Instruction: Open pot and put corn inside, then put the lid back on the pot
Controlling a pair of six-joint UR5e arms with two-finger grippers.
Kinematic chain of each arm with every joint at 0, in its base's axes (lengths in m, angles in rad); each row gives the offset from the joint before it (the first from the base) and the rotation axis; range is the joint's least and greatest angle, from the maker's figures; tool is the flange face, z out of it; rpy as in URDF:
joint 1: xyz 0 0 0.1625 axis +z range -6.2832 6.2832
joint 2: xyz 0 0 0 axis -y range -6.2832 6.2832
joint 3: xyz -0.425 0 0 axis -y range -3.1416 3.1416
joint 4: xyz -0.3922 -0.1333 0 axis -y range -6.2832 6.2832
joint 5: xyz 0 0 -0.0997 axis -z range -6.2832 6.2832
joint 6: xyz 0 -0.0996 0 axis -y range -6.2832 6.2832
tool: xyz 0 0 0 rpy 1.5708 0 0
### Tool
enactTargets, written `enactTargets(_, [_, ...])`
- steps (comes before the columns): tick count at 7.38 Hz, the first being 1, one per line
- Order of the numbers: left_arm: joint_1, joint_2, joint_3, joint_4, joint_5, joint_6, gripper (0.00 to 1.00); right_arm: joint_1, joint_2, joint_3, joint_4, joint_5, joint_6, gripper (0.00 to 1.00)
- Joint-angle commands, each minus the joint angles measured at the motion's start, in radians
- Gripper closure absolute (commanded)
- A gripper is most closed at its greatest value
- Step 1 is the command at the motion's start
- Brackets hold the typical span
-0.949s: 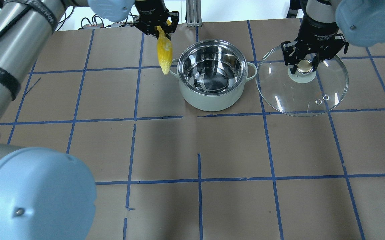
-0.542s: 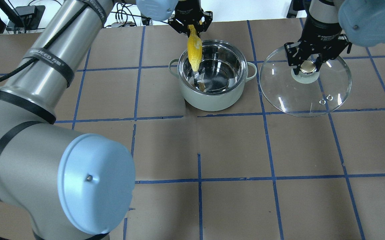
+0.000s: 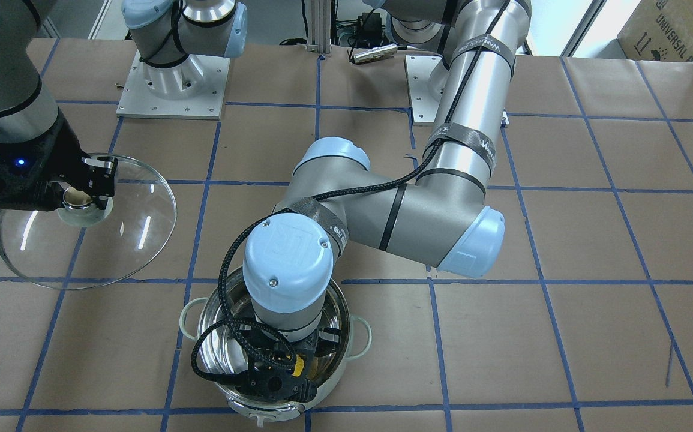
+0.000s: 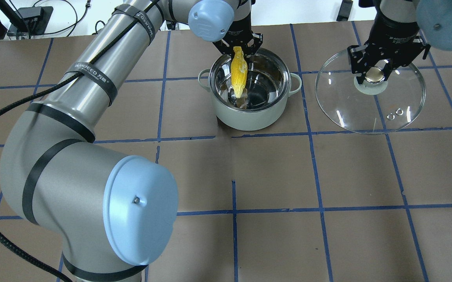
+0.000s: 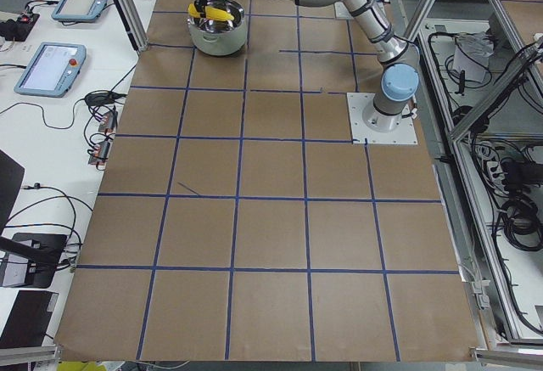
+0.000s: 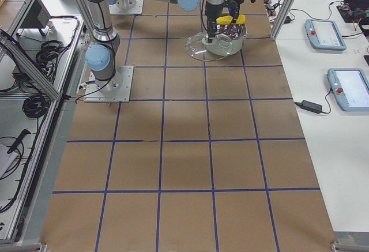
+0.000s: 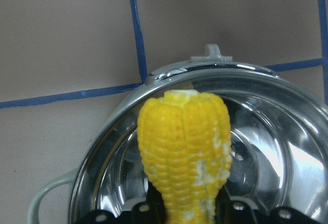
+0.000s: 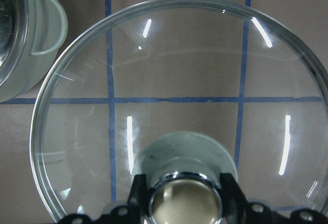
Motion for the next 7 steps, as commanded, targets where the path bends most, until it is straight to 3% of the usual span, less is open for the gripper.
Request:
enactTargets(1, [-0.001,-0.007,-0.003,-0.006,0.003,0.000,0.00,-0.003,-0.008,0.010,0.000,0.000,-0.008,0.61])
enactTargets(5, [0.086,0.125,-0.049,-0.135,0.005,0.021,0.00,0.009,-0.008,0.011,0.000,0.037,-0.002,0.60])
enactTargets(7, [0.176,0.298,-0.219,-0.135,0.005,0.080,0.00,0.073,0.013,-0.036,-0.006,0.092,0.094,0.60])
